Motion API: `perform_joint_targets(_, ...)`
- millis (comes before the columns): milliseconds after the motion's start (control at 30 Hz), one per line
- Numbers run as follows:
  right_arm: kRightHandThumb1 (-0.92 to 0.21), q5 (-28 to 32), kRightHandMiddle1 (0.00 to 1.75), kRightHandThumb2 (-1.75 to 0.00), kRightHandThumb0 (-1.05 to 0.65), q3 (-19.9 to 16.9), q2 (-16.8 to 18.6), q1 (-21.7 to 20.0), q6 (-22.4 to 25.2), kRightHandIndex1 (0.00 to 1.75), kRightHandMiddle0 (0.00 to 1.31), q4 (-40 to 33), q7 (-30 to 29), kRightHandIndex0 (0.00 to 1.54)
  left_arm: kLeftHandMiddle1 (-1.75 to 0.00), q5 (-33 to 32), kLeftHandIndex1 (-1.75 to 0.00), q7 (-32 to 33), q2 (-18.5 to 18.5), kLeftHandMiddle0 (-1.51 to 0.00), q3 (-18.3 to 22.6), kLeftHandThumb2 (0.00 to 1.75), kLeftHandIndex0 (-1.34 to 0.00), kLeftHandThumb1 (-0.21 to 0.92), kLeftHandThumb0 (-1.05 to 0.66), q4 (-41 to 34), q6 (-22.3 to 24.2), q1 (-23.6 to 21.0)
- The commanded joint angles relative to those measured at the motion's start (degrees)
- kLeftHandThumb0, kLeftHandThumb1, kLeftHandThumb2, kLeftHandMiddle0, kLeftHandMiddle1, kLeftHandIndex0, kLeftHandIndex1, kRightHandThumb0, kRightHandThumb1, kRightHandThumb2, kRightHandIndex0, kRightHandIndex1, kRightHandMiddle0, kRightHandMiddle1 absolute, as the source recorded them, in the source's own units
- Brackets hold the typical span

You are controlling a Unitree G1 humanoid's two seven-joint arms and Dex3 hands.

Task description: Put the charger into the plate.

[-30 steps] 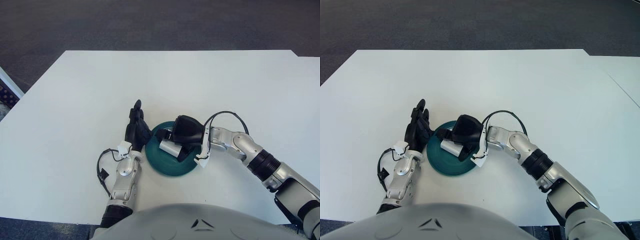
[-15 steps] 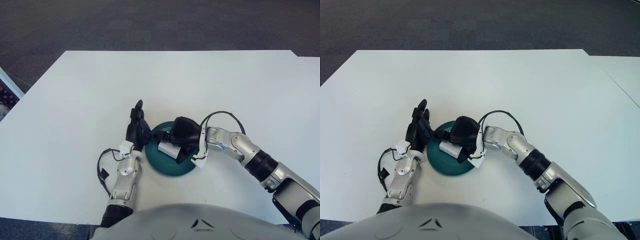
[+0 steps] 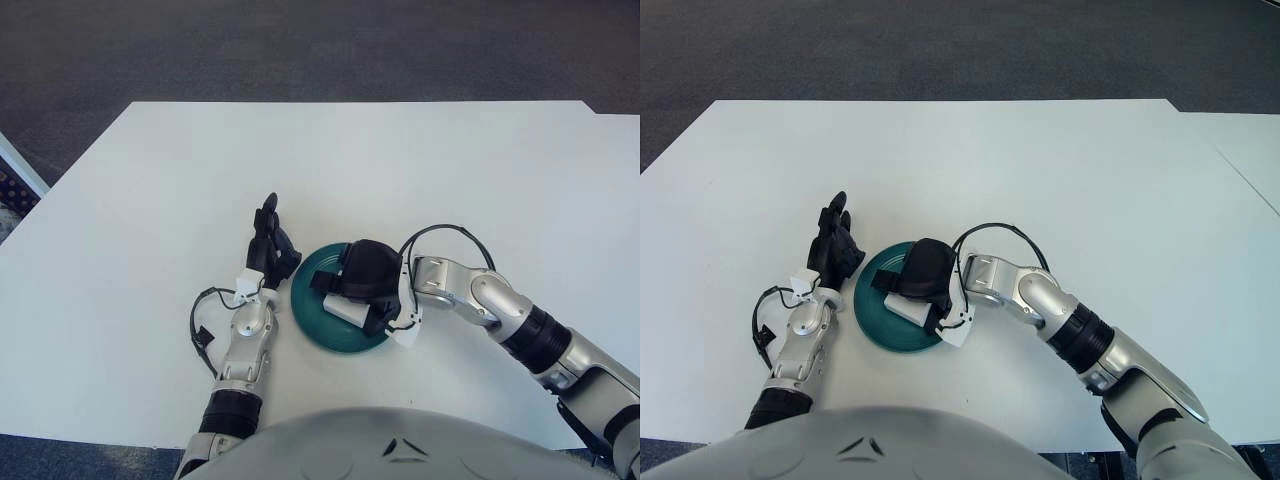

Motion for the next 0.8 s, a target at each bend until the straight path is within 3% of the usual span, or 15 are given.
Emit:
perform_joint_targets(0,-0.92,-4.2,0.61,-0.95,-0.95,2.3,-2.9,0.8,1.6,0.68,0.03,-2.3,13.2,0.18,0.00,2.0,-0.40,2.6,-0.4,-0.13,0.8,1.10,0.00,0.92,-1.05,5.7,3.0,1.3)
perform_joint_targets(100,-0.92,-2.6,0.30,-1.03,-0.99,2.5,-2.1,-0.7,1.8,0.23,0.01,-2.5,16.2,0.13,0.00,2.2,-0.40,2.0,-0.8,-0.12,0.3,1.10,0.00,0.92,-1.05,5.9,2.7,0.7)
perform_joint_targets(200,-0.92,0.9,0.11,-1.07,-1.03,1.3,-1.6,-1.2,2.2,0.08,0.00,-3.1,17.1,0.07,0.00,1.3,-0.39,0.1,-0.3,-0.11,0.3,1.10,0.00,0.92,-1.05,6.1,2.6,0.3)
perform_joint_targets(433,-0.92,8.9,0.01,-1.04,-1.05,-2.9,-1.3,2.9,2.8,0.01,0.00,-2.6,12.7,0.00,0.00,-2.4,-0.33,-2.7,0.8,-0.09,3.2,1.10,0.00,0.92,-1.03,8.4,3.9,-1.2)
perform_joint_targets(533,-0.92,10.4,0.00,-1.03,-1.05,-4.5,-2.3,5.4,1.0,0.00,0.00,-1.8,8.2,0.00,0.00,-4.3,-0.29,-3.2,1.3,-0.08,5.7,1.11,0.00,0.92,-1.03,13.9,3.9,-3.3)
perform_joint_targets(767,-0.92,10.7,0.00,-1.02,-1.05,-6.0,-1.6,6.5,-2.9,0.00,0.00,2.7,-0.6,0.00,0.00,-4.4,-0.22,0.1,-0.4,-0.08,7.9,1.12,0.00,0.92,-1.02,15.9,5.4,-4.9)
